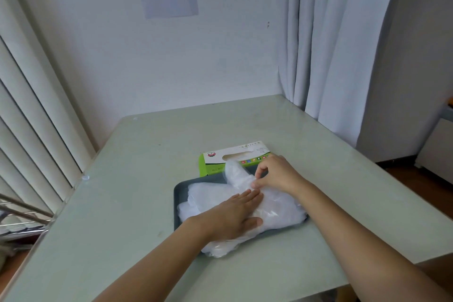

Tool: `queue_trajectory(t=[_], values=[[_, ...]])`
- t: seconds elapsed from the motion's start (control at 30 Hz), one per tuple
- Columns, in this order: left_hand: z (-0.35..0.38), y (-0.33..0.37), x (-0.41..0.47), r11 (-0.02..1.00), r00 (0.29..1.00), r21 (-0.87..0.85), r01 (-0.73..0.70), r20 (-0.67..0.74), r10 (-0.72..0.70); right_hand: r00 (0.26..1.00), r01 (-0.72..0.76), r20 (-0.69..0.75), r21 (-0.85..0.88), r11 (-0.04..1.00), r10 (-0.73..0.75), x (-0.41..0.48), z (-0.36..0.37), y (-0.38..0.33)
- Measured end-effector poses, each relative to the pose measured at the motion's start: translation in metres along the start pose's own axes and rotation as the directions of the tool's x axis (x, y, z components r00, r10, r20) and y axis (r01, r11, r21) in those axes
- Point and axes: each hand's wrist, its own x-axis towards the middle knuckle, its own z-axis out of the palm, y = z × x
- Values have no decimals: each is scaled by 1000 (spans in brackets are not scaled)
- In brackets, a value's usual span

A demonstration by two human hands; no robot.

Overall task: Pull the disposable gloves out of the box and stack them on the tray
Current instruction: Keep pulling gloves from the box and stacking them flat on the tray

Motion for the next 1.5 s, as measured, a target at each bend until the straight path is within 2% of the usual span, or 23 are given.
queue_trajectory(t=[0.13, 0.27, 0.67, 0.87, 1.23, 1.33, 1.4, 1.47, 1.5], values=[[1, -1, 1, 1000, 1000, 2, -1, -1, 1, 999, -25, -44, 14, 1000, 25, -1, -4, 1], [1, -1, 1, 1000, 1000, -1, -1, 5, 1, 995, 39, -89, 46, 998, -35, 2, -1, 4], [3, -3, 3, 1000, 1000, -10, -8, -7, 8, 985, -25, 172, 142, 990, 0, 13, 3, 11], [5, -4, 5, 1000, 1000, -7, -2, 1, 2, 944, 45, 321, 120, 992, -81, 19, 0, 7], [7, -4, 3, 1000, 1000, 24, 6, 0, -6, 924, 81, 357, 177, 981, -140, 21, 8, 4], [6, -3, 3, 1000, 1000, 15, 8, 6, -8, 939, 145, 305, 67, 987, -159, 27, 16, 4], [5, -4, 3, 1000, 1000, 0, 5, 12, -5, 963, 167, 219, -40, 985, -155, 30, 17, -2], [5, -4, 3, 1000, 1000, -10, 8, 23, -8, 993, 120, -13, -74, 990, -122, 25, 18, -11], [6, -4, 3, 1000, 1000, -17, 8, 25, -8, 985, 84, -153, -8, 996, -85, 19, 17, -17]])
